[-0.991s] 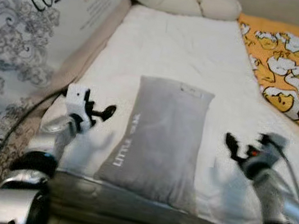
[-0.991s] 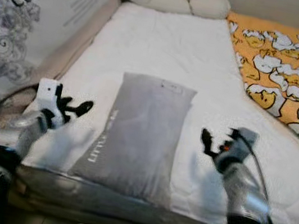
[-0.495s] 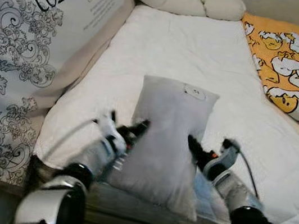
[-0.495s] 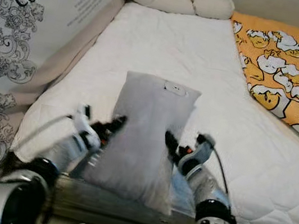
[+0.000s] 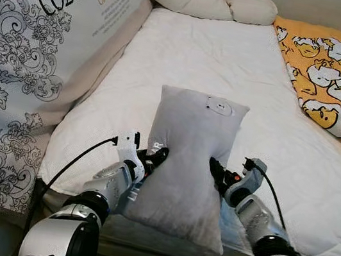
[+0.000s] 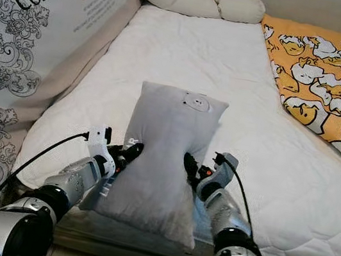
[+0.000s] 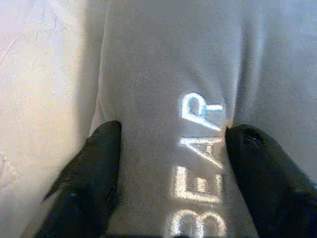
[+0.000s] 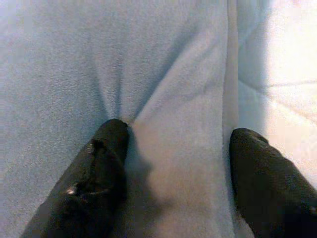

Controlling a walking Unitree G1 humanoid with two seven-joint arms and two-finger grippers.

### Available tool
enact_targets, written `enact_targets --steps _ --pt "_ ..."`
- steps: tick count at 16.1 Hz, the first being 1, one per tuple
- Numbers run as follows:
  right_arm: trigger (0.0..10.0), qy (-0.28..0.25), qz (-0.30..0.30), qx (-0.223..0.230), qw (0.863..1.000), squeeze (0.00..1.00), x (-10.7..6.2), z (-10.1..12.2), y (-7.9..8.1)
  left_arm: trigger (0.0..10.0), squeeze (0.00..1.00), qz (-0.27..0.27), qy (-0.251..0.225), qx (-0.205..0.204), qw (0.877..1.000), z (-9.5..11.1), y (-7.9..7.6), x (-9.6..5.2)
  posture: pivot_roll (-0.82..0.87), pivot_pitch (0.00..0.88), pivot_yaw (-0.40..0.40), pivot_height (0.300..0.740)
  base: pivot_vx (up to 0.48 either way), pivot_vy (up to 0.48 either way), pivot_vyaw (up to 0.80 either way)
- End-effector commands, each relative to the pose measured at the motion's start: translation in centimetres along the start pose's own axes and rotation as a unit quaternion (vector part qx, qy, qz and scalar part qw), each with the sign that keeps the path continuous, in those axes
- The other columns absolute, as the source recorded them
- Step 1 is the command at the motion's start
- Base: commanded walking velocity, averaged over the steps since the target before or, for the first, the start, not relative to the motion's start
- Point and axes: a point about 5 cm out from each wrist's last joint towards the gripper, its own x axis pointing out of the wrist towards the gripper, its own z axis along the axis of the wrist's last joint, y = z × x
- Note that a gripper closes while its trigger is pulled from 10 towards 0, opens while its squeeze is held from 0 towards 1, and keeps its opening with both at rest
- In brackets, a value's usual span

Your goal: Clean up the room

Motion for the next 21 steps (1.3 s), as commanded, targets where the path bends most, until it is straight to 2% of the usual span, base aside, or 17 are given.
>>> enact_targets --steps 1,5,6,10,12,13,14,16,19,21 --pt "0.0 0.001 -0.005 0.001 1.0 0.0 0.1 -0.5 0.1 0.0 0.0 0.006 0.031 0.01 0.999 -1.4 0.0 -0.1 0.07 0.0 0.031 0.74 0.0 0.0 0.0" --pt "0.0 0.019 0.001 -0.024 1.0 0.0 0.4 -1.5 0.9 0.0 0.0 0.006 0.031 0.018 0.999 -1.8 0.0 -0.2 0.07 0.0 0.033 0.74 0.0 0.0 0.0" --pt "0.0 0.017 -0.003 -0.042 0.999 0.0 0.4 -1.5 0.9 0.0 0.0 0.004 0.029 0.02 0.999 -1.8 0.0 -0.2 0.07 0.0 0.035 0.74 0.0 0.0 0.0" --pt "0.0 0.01 0.007 -0.04 0.999 0.0 0.6 -1.1 1.3 0.0 0.0 -0.014 0.021 0.039 0.999 -1.2 -0.5 0.0 0.06 0.0 0.038 0.74 0.0 0.0 0.0" --pt "0.0 0.004 0.009 -0.063 0.998 0.0 0.8 -0.6 1.7 0.0 0.0 -0.019 0.009 0.06 0.998 -0.4 -0.9 0.3 0.06 0.0 0.039 0.74 0.0 0.0 0.0" --pt "0.0 -0.004 0.003 -0.09 0.996 0.0 0.9 0.0 1.9 0.0 0.0 -0.025 0.004 0.088 0.996 0.3 -1.1 0.4 0.06 0.0 0.038 0.74 0.0 0.0 0.0" --pt "0.0 -0.016 0.006 -0.09 0.996 0.0 1.0 0.3 2.1 0.0 0.0 -0.027 -0.004 0.095 0.995 0.8 -1.2 0.5 0.07 0.0 0.035 0.74 0.0 0.0 0.0" --pt "0.0 -0.062 0.025 -0.099 0.993 0.0 1.2 2.2 3.2 0.0 0.0 -0.024 -0.04 0.123 0.991 3.1 -1.4 0.6 0.07 0.0 0.032 0.74 0.0 0.0 0.0" --pt "0.0 -0.09 0.047 -0.113 0.988 0.0 1.3 3.7 4.6 0.0 0.0 -0.044 -0.08 0.157 0.983 5.1 -2.1 0.7 0.07 0.0 0.028 0.74 0.0 0.0 0.0" --pt "0.0 -0.089 0.049 -0.111 0.989 0.0 1.3 4.0 4.8 0.0 0.0 -0.053 -0.091 0.151 0.983 5.5 -2.4 0.7 0.07 0.0 0.029 0.74 0.0 0.0 0.0"
